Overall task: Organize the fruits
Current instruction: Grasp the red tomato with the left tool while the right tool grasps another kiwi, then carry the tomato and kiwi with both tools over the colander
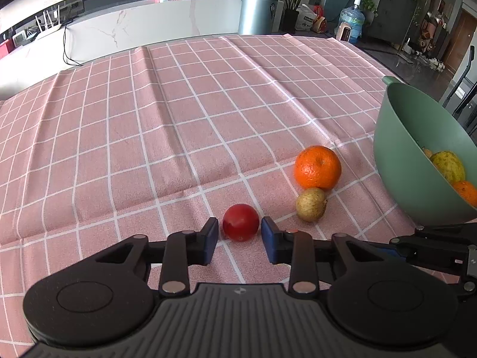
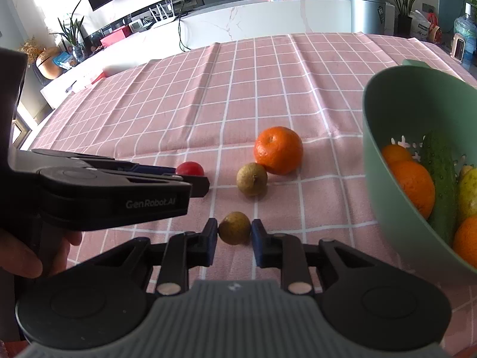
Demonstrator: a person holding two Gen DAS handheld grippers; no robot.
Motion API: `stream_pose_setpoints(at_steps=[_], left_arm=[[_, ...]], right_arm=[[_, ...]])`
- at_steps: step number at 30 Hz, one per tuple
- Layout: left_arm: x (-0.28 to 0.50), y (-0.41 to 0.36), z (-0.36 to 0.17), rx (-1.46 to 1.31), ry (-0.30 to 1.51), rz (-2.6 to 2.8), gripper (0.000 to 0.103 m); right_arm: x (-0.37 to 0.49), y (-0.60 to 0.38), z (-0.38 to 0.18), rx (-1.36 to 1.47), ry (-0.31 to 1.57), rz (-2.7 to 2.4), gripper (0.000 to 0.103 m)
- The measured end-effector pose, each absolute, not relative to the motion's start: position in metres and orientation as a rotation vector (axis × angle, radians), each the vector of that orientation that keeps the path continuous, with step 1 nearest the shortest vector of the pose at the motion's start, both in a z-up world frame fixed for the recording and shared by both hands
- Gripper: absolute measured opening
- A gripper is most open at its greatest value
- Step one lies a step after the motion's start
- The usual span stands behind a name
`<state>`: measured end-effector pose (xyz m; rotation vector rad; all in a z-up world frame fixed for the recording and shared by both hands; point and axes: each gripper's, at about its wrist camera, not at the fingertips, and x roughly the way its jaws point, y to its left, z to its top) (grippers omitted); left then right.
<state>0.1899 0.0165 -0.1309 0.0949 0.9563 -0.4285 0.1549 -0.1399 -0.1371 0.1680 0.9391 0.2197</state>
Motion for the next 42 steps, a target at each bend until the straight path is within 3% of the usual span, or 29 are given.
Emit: stream_pose_setpoints(at_steps=[3,18,29,42], left_arm=[[0.189,0.015,-0.131,0.103,0.95,-0.431,0.03],[0.16,-0.002,-0.084,0.088,0.884,-0.47,0.029],[0.144,-0.052,-0.035,0.064,0.863,-0.54,0.03],[0.151,-0.131,-0.029,0.169,0.866,-0.605,0.03]], right_arm=[[0.155,-0.139,-0.138,0.167,0.94,0.221,0.02],[0.132,-0.156,-0.102,0.174,0.867,0.218,0.02],[0.097,-0.207,-0.055,0.176,0.752,0.155,0.02],[0.097,-0.297,-0.043,0.172,0.72,0.002,0.02]])
